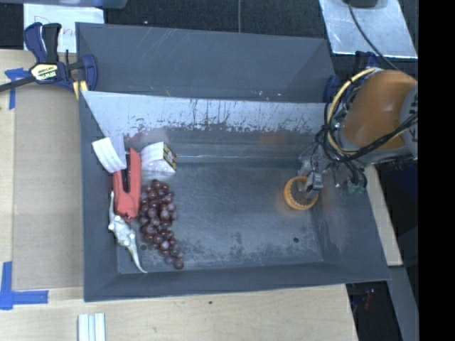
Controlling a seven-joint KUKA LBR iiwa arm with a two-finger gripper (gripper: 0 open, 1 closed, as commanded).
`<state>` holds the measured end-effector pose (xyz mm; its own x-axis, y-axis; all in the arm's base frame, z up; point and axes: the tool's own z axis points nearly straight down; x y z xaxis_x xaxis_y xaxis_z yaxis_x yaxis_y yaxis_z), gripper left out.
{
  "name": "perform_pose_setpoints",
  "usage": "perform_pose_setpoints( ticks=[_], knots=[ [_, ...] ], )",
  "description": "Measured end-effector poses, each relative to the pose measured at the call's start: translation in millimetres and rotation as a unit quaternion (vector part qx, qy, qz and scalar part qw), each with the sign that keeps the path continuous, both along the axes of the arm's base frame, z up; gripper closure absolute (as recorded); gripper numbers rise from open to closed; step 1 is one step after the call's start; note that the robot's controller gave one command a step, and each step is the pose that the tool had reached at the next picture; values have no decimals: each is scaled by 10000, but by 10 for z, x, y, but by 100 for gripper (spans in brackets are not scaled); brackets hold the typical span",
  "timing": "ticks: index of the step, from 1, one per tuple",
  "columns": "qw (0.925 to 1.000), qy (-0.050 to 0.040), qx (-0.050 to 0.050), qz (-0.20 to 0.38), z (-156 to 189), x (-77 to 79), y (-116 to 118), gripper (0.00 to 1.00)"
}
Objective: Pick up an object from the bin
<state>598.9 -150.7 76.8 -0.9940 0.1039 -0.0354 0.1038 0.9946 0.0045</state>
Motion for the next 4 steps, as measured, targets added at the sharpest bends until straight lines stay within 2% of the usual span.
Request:
perform_pose_setpoints(
  ticks=[1, 2, 3, 4],
  knots=[
    [10000, 0, -1, 2, 0, 1, 1, 100],
    [9999, -25, -2, -109, -30, 121, 344, 100],
    [10000, -36, -5, -78, -40, 195, 476, 100],
    [9994, -66, -3, -339, -36, 121, 734, 100]
  ],
)
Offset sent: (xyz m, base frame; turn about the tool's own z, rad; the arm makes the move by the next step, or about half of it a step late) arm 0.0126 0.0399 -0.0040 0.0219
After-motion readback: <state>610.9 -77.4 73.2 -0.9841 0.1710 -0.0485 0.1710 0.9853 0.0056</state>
